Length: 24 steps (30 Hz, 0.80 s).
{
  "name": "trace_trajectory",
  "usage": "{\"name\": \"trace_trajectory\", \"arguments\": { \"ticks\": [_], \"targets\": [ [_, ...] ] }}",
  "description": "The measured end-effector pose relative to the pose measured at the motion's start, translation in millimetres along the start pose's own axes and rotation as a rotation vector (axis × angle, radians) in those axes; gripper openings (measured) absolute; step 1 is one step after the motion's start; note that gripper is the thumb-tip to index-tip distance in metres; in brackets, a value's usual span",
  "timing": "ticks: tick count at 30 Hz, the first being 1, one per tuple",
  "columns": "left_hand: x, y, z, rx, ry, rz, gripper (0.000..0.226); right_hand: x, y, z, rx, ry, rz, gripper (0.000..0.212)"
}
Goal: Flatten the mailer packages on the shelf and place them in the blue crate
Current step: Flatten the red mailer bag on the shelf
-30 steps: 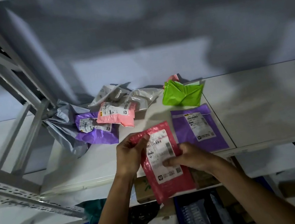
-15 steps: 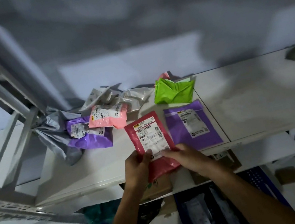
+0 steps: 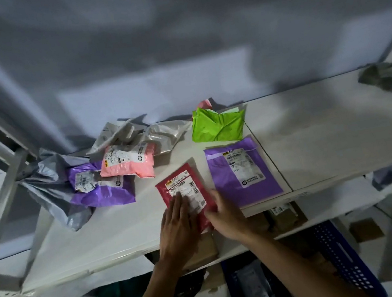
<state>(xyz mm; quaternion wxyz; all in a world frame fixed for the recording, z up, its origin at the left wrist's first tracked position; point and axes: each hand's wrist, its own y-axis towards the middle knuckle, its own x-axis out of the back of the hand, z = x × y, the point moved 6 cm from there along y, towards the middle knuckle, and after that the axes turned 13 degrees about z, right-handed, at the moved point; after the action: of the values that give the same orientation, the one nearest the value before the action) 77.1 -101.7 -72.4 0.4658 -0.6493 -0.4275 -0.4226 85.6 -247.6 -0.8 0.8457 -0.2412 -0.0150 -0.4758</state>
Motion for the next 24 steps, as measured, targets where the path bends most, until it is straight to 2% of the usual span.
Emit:
{"name": "trace_trajectory", "arguments": {
  "ticks": [2,4,6,7,11,13,15,18,24],
  "targets": [
    [-3.6,4.0,10.2,0.004,0.04,0.017,0.081,4.6,1.8,2.5,0.022,-0.135,-0.083,0.043],
    [10.3,2.0,8.6,0.016,-0.038,-0.04,0.079,13.4,1.4,8.9,0.049,-0.467,-0.268,0.049],
    [23.9,-0.6,2.9,-0.009,-0.06,-0.099,0.076,11.5,5.0,15.9,0.186,-0.7,-0.371,0.053],
    [26.8,-0.5,2.3,-0.03,-0.048,-0.121,0.071,7.5,8.8,18.4,0.256,-0.752,-0.366,0.055],
    [25.7,4.2,11.0,-0.175,-0.043,-0.141,0.059,-12.0,34.8,14.6,0.403,-0.87,-0.234,0.054],
    [22.8,2.3,10.6,-0.299,0.057,-0.173,0.055,-20.0,49.1,-0.1,0.368,-0.921,-0.181,0.054],
    [24.2,0.1,10.6,-0.343,0.09,-0.224,0.054,-24.6,58.7,-15.6,0.341,-0.974,-0.16,0.059],
    [28.4,0.0,12.0,-0.275,0.051,-0.262,0.055,-24.1,63.4,-25.8,0.336,-1.018,-0.194,0.061],
    [29.8,8.1,17.5,-0.141,0.038,-0.207,0.059,-24.9,64.8,-29.2,0.327,-1.021,-0.196,0.059]
  ]
}}
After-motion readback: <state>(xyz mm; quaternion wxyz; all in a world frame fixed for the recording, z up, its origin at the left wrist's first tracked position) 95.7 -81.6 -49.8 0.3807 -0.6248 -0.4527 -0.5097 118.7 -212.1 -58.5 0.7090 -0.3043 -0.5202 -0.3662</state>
